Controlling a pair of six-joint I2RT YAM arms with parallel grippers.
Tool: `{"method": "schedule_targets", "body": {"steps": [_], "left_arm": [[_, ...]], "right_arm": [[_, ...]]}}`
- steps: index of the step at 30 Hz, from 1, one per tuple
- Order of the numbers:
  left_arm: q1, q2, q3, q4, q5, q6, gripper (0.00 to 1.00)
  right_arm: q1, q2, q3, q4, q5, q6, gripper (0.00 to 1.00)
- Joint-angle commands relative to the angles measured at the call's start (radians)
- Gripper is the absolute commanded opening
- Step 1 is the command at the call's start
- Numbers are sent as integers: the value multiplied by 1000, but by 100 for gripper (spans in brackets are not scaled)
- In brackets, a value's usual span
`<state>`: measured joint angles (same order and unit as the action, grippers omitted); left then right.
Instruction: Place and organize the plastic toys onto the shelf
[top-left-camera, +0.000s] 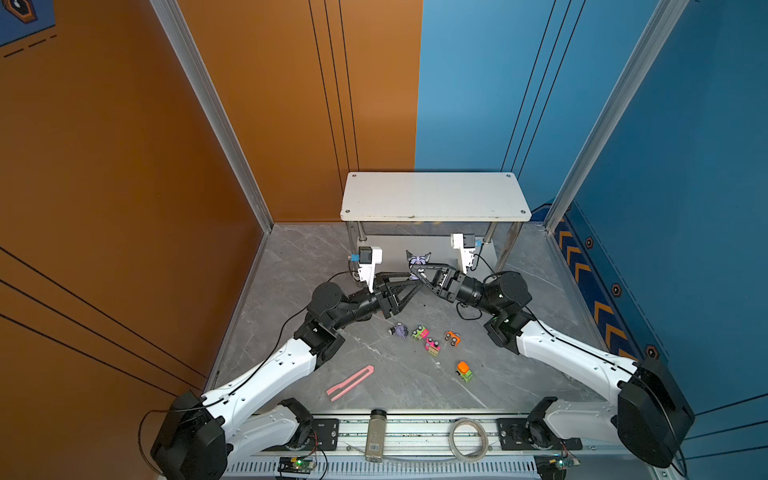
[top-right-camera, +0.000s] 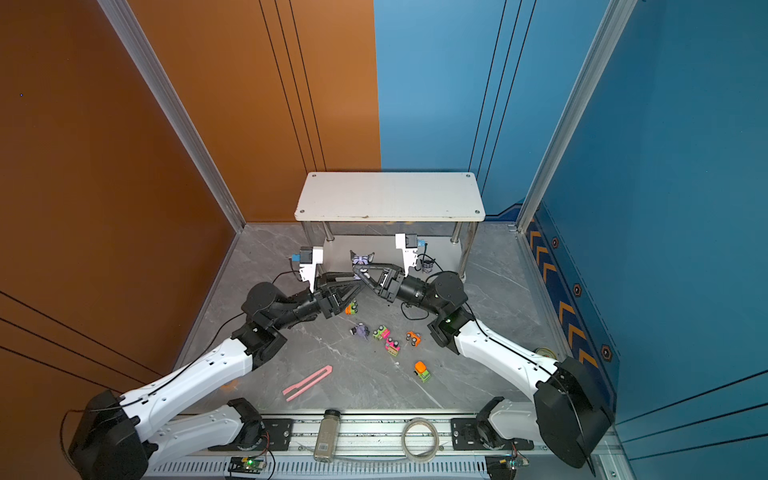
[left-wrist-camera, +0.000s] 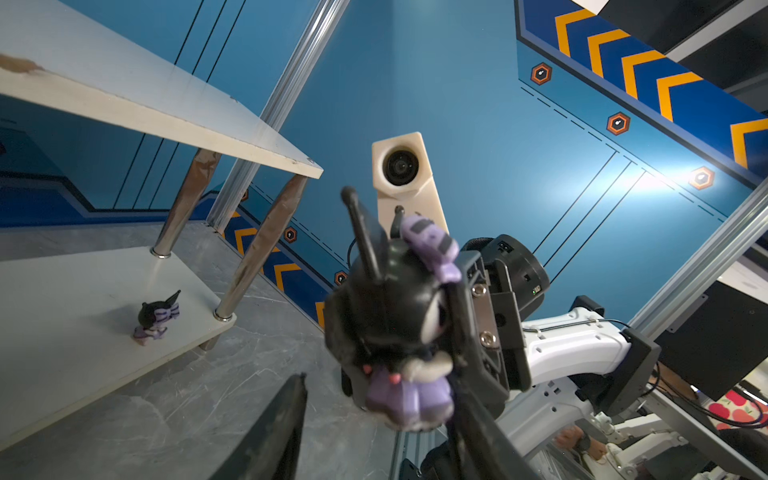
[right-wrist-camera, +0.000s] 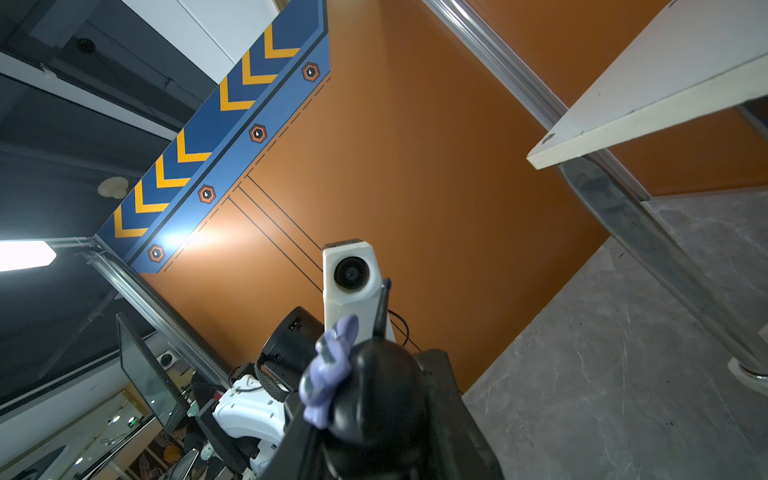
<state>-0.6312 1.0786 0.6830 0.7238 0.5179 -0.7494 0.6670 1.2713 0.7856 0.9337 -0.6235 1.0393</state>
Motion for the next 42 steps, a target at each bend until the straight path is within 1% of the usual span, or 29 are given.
{"method": "schedule_targets", "body": {"steps": [1, 9, 15, 19, 21, 23, 24, 25, 28, 30, 33, 38, 40, 42], "left_arm": [[25, -59, 12, 114, -71, 0, 61], [27, -65, 16, 129, -69, -3, 62], [25, -57, 23, 129, -56, -11, 60], [28, -59, 11, 130, -59, -15, 68], [29, -61, 5, 121, -55, -12, 69], [32, -71, 0, 80, -57, 4, 67], [36, -80, -4, 41, -68, 19, 66], [41, -92, -8, -3, -83, 34, 65], [69, -146, -24, -142, -154, 75, 61], [86, -188, -30, -244, -215, 105, 59], [98, -254, -44, -371, -316, 161, 56], [116, -324, -68, -500, -465, 201, 55], [124, -332, -67, -535, -494, 214, 55], [132, -332, -68, -550, -501, 216, 54]], "right_arm": [[6, -23, -4, -98, -84, -48, 0], [8, -24, 3, -70, -93, -22, 0], [8, -25, 4, -51, -93, -10, 0], [6, -22, 7, -62, -96, -23, 0], [9, -26, 14, -126, -92, -71, 0], [22, -38, 27, -260, -71, -158, 0], [26, -47, 38, -360, -56, -225, 0], [68, -58, 52, -467, -33, -298, 0], [134, -72, 88, -759, 67, -497, 0], [157, -69, 86, -863, 110, -559, 0], [178, -50, 55, -955, 170, -605, 0], [257, 33, 35, -1104, 328, -705, 0], [289, 83, 42, -1138, 356, -733, 0], [326, 137, 52, -1159, 392, -761, 0]]}}
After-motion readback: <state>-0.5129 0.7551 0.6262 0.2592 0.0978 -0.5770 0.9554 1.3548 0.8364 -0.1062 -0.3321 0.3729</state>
